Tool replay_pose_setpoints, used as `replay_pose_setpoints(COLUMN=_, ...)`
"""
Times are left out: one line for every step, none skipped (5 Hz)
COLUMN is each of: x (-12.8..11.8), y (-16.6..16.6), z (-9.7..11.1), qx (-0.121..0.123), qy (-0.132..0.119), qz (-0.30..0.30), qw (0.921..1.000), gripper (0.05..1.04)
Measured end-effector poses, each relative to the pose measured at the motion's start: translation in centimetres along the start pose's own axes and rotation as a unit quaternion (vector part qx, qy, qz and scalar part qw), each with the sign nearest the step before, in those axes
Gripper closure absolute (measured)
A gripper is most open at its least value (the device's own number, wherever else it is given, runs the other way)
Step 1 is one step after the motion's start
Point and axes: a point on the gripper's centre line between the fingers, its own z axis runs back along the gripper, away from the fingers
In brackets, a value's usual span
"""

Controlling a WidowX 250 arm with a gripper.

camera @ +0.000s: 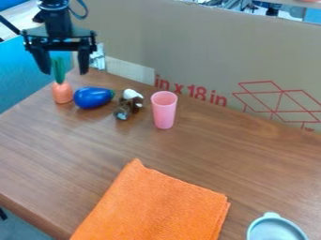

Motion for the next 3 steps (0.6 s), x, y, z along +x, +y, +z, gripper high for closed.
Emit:
replay_pose_setpoints(x=2.0, y=1.6, z=-1.2, qx=0.008, qy=0.005, qz=0.033, qw=0.9994, gripper=0.083)
replay_pose_setpoints(x=3.2, y=2.4, z=-2.0, qx=0.01, qy=0.012, qz=0.071, qw=0.9974, gripper=0.082)
replay_pose_setpoints(x=3.8, y=2.9, z=-2.9, qx=0.004, qy=0.017, qz=0.116, qw=0.9932, gripper=0.083)
